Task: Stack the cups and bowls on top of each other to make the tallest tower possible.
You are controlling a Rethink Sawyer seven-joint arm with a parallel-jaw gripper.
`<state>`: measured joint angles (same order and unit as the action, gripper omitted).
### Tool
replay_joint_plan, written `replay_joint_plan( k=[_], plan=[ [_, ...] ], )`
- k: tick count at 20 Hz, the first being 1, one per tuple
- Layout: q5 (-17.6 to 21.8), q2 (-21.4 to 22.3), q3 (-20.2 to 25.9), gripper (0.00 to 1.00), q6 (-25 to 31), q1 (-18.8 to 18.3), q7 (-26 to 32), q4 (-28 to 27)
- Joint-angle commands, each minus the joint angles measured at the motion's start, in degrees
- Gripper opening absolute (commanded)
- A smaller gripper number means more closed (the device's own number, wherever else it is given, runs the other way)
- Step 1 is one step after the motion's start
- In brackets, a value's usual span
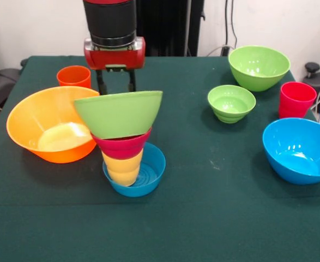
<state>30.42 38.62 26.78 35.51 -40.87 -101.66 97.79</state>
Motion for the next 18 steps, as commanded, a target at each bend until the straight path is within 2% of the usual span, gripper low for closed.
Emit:
replay_joint_plan(
  k=[1, 5, 11, 18],
  plan=[
    [3.76, -0.82, 6.28, 1.0, 4.66, 0.65, 14.76, 3.8],
    [4.18, -1.18, 6.5, 1.0, 4.75, 0.49, 14.3, 3.46],
    [3.97, 1.77, 6.91, 1.0, 4.83, -0.02, 12.79, 5.01],
    [1.97, 8.76, 6.64, 1.0, 8.99, 0.4, 11.67, 6.43]
  ],
)
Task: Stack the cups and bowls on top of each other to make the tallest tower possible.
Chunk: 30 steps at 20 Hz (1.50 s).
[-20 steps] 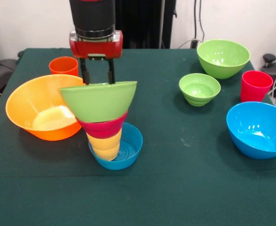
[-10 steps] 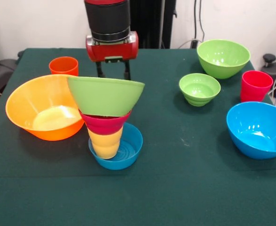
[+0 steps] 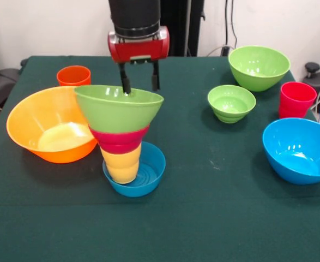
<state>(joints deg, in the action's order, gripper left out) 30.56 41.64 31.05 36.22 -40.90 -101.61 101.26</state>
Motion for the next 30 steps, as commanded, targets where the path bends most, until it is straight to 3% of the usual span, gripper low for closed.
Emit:
replay_joint_plan(
  k=[1, 13, 30],
  plan=[
    [1.43, 6.62, 2.48, 1.0, 9.23, 0.56, 11.65, 2.82],
    [1.13, 7.69, 3.66, 1.0, 12.8, 1.37, 10.02, 1.34],
    [2.04, 7.1, 3.07, 1.0, 9.41, 0.82, 7.61, 3.96]
  ],
)
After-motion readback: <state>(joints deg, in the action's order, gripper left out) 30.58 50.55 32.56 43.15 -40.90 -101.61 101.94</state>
